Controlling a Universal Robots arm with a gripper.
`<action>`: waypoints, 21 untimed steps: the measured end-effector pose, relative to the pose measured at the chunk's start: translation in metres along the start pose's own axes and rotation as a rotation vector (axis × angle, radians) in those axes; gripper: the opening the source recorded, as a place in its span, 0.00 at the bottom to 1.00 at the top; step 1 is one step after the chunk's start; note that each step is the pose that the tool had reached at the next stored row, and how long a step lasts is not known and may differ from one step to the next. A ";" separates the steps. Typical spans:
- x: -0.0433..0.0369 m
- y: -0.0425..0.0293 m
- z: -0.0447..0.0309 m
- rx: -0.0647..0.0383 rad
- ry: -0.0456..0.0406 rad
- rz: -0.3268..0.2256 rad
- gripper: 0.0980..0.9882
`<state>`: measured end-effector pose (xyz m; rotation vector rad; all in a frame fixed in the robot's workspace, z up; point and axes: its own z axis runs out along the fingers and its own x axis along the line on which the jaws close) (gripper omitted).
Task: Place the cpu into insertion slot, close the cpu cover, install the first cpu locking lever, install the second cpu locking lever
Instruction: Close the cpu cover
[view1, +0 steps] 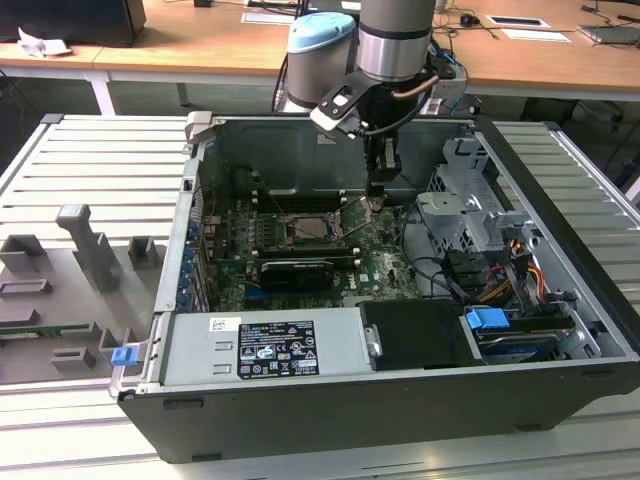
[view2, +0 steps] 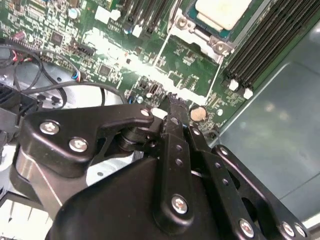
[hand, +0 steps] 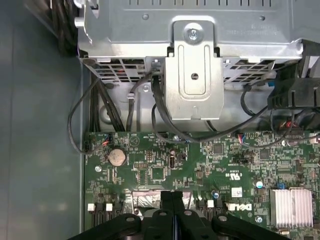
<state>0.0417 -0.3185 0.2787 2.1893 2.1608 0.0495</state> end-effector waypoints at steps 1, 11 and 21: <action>0.0000 0.0003 0.0010 0.000 0.0000 0.000 0.01; 0.0022 0.0139 0.0203 0.020 0.0001 -0.007 0.01; 0.0064 0.0193 0.0352 0.029 0.0009 -0.025 0.01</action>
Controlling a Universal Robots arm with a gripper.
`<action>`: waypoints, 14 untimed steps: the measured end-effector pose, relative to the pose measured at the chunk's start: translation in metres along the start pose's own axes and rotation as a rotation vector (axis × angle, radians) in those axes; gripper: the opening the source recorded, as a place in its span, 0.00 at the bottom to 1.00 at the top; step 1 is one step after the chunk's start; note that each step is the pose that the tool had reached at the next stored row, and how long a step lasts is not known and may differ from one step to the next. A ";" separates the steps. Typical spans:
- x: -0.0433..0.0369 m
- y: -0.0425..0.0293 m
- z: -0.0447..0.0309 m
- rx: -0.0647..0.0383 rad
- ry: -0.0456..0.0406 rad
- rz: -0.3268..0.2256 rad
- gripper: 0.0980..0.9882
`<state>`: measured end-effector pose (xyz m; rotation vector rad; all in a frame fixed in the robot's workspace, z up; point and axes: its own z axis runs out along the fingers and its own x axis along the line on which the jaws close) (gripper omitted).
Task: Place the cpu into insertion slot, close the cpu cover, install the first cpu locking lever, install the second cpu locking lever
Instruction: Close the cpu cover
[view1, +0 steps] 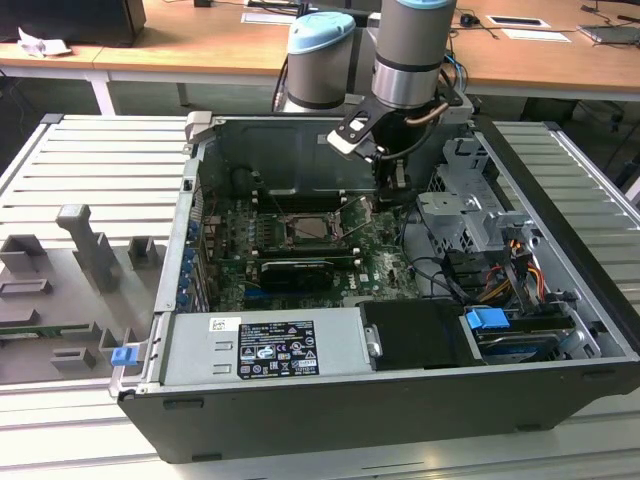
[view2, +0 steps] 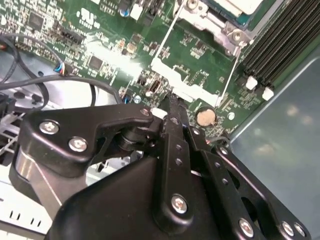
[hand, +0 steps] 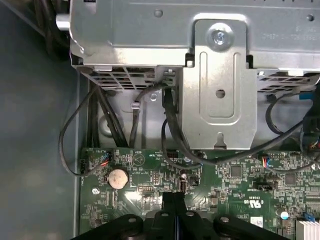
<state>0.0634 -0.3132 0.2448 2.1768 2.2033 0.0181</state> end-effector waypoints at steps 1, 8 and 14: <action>0.0000 -0.0020 0.0001 0.001 0.0001 0.000 0.01; 0.0000 -0.0067 0.0000 0.002 0.0001 0.000 0.01; 0.0001 -0.0086 0.0000 0.002 0.0001 0.000 0.01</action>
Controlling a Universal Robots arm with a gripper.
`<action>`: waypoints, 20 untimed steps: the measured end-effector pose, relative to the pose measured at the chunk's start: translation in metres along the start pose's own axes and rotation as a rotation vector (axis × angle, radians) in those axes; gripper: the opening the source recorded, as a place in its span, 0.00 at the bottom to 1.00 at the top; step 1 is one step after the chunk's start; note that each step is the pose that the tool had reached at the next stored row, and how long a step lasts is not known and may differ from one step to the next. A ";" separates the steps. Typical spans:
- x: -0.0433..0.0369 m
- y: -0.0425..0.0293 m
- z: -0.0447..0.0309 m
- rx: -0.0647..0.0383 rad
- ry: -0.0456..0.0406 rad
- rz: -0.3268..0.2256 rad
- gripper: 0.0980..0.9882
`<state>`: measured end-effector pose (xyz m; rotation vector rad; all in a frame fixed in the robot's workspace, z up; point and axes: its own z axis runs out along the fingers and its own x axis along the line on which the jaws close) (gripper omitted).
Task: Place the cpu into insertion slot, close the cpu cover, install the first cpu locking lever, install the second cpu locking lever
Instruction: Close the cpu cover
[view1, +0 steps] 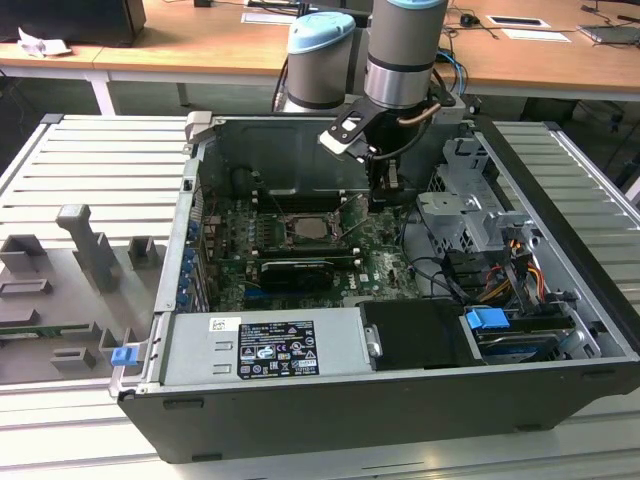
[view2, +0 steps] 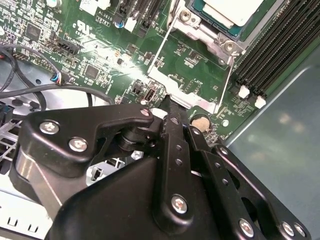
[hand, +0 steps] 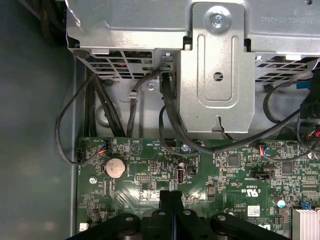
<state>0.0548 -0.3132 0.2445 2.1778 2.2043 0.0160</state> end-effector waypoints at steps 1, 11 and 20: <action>0.0000 -0.0005 0.0000 0.000 0.0000 0.000 0.01; 0.0000 -0.0026 -0.0001 0.000 0.0000 0.000 0.01; 0.0001 -0.0042 -0.0001 0.000 0.0001 0.000 0.01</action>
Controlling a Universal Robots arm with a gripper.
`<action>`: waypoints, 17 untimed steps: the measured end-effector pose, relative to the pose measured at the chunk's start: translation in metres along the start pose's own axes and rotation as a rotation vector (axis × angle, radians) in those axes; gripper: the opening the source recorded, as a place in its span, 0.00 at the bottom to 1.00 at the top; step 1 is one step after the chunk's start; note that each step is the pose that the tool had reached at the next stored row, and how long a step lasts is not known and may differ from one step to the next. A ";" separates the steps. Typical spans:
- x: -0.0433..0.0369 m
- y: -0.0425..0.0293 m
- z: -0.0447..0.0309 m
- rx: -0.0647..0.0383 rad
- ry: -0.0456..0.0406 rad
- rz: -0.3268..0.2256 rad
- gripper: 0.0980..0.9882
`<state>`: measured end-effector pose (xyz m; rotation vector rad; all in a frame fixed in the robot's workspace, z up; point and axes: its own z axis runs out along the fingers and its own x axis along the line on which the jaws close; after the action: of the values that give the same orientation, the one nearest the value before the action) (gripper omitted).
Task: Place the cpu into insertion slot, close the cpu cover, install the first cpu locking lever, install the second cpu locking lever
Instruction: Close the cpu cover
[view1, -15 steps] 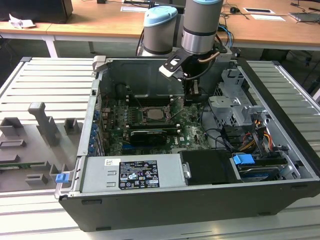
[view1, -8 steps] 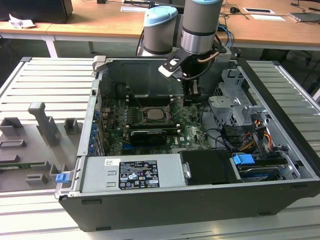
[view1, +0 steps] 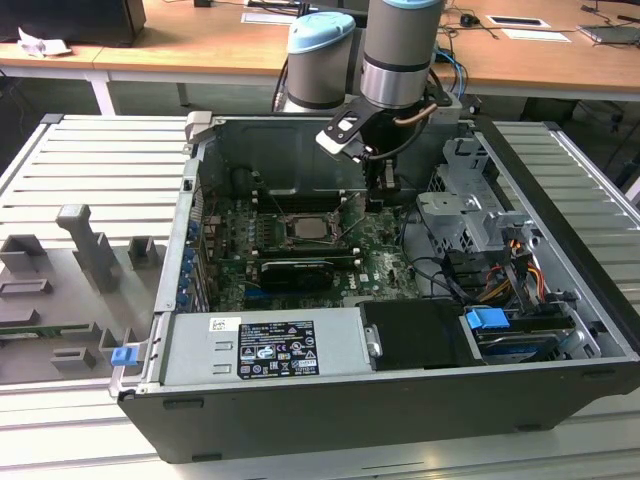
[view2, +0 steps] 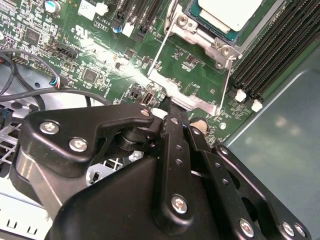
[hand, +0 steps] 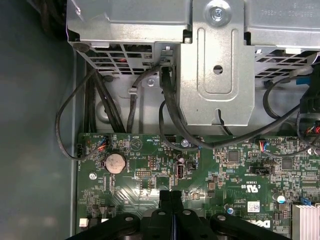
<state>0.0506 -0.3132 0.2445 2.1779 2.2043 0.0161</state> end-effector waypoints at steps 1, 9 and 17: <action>0.0000 -0.0005 0.0000 0.000 0.0000 0.000 0.01; 0.0000 -0.0035 -0.0001 0.000 -0.0001 0.000 0.01; 0.0001 -0.0070 -0.0003 0.000 0.0000 0.000 0.01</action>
<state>0.0435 -0.3132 0.2445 2.1779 2.2043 0.0161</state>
